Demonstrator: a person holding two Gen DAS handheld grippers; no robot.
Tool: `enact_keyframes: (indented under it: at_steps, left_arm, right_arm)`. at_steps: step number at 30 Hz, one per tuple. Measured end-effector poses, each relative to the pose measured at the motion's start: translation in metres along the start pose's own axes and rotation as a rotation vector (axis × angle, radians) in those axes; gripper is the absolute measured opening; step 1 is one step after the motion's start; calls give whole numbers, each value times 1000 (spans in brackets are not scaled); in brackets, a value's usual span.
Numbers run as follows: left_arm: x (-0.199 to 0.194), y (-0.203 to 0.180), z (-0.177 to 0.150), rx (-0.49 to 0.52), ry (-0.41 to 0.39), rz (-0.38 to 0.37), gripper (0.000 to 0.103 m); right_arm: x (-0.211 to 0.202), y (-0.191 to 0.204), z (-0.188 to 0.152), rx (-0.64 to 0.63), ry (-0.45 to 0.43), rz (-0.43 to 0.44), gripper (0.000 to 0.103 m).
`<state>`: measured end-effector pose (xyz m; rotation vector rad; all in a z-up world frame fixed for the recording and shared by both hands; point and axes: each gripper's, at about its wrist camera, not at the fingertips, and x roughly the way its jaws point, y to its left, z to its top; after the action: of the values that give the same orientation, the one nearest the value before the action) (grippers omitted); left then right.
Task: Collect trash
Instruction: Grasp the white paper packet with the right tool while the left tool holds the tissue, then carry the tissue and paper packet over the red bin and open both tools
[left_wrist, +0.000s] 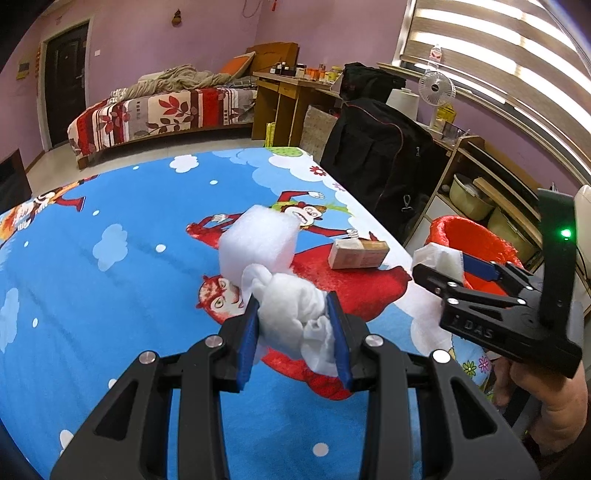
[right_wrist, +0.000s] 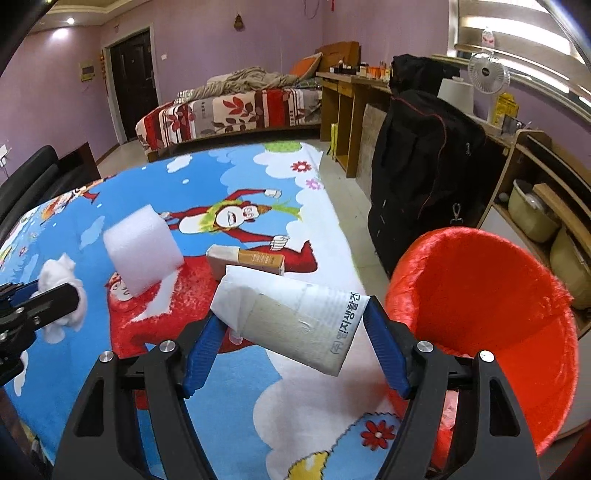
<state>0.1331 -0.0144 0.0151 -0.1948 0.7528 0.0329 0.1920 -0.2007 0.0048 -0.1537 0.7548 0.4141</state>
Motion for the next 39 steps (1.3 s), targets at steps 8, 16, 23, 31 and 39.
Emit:
enact_keyframes:
  at_steps: [8,16,23,31,39]
  left_arm:
    - [-3,-18,14,37,-19,-15,34]
    - [1,-39,28,79,-25,-37,34]
    - [4,-61,39,114,-28,-63,34]
    - [9,-89,46,159,-27,-93,35]
    - [18,-118,53,197,-17,-142,35]
  right_arm:
    - [-28,-15,4,6,-54,-26,70]
    - [-49,-40,5,45,-87,-33,70]
    - [-61,-60,0,67,-105,-61,71]
    - [-69,-85,-6,104,-116,-92,71]
    - [-79,-115,-15,136,-123,-125,71]
